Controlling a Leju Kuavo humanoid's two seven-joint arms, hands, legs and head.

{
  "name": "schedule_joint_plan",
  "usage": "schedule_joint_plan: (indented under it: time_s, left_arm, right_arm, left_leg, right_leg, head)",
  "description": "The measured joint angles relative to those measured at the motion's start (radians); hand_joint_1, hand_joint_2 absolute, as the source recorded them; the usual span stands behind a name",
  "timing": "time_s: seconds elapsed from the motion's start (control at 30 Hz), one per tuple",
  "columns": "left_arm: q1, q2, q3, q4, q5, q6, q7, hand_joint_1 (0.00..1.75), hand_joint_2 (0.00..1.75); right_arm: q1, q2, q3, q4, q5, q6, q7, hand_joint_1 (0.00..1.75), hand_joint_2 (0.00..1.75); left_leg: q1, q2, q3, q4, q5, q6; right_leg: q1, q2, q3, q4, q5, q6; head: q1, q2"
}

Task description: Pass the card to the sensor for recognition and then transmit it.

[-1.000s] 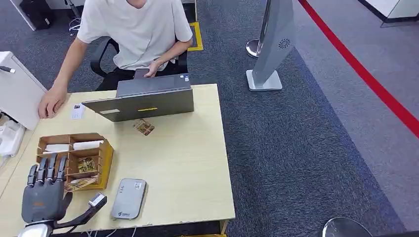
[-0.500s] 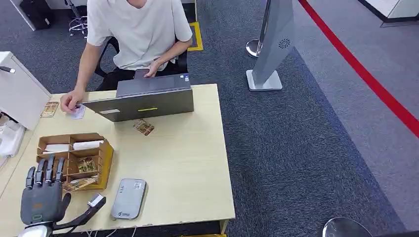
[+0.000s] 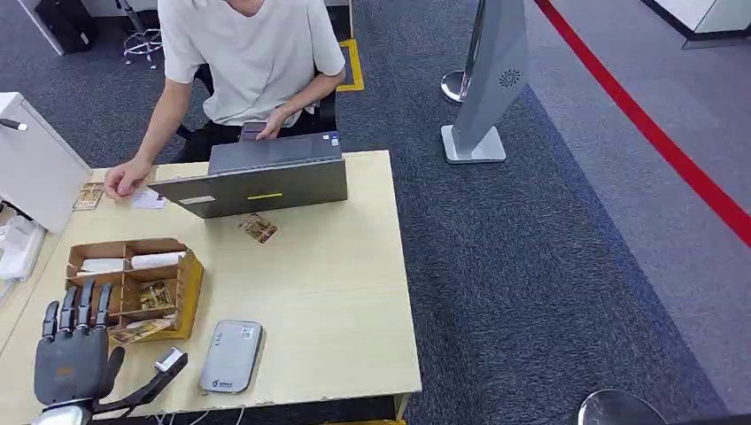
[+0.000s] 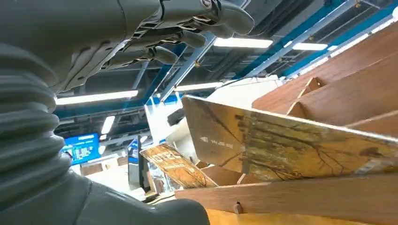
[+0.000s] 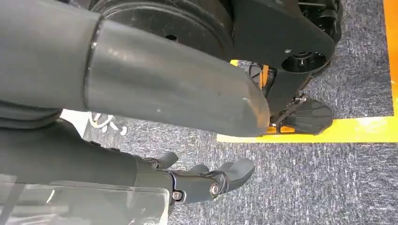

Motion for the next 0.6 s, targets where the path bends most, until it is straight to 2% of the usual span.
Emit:
schedule_joint_plan:
  time_s: [0.3, 0.6]
  left_arm:
    - [-0.018, 0.0, -0.011, 0.026, 0.0, 0.029, 0.005, 0.0, 1.75]
    - [-0.029, 0.0, -0.023, 0.043, 0.0, 0.03, 0.005, 0.0, 1.75]
  right_arm:
    - [-0.001, 0.0, 0.0, 0.0, 0.011, 0.003, 0.0, 0.0, 0.0]
    - [-0.001, 0.0, 0.0, 0.0, 0.011, 0.003, 0.0, 0.0, 0.0]
  left_leg:
    - [0.0, 0.0, 0.0, 0.0, 0.0, 0.0]
    - [0.0, 0.0, 0.0, 0.0, 0.0, 0.0]
  right_leg:
    - [0.0, 0.0, 0.0, 0.0, 0.0, 0.0]
    - [0.0, 0.0, 0.0, 0.0, 0.0, 0.0]
  head:
    - [0.0, 0.0]
    - [0.0, 0.0]
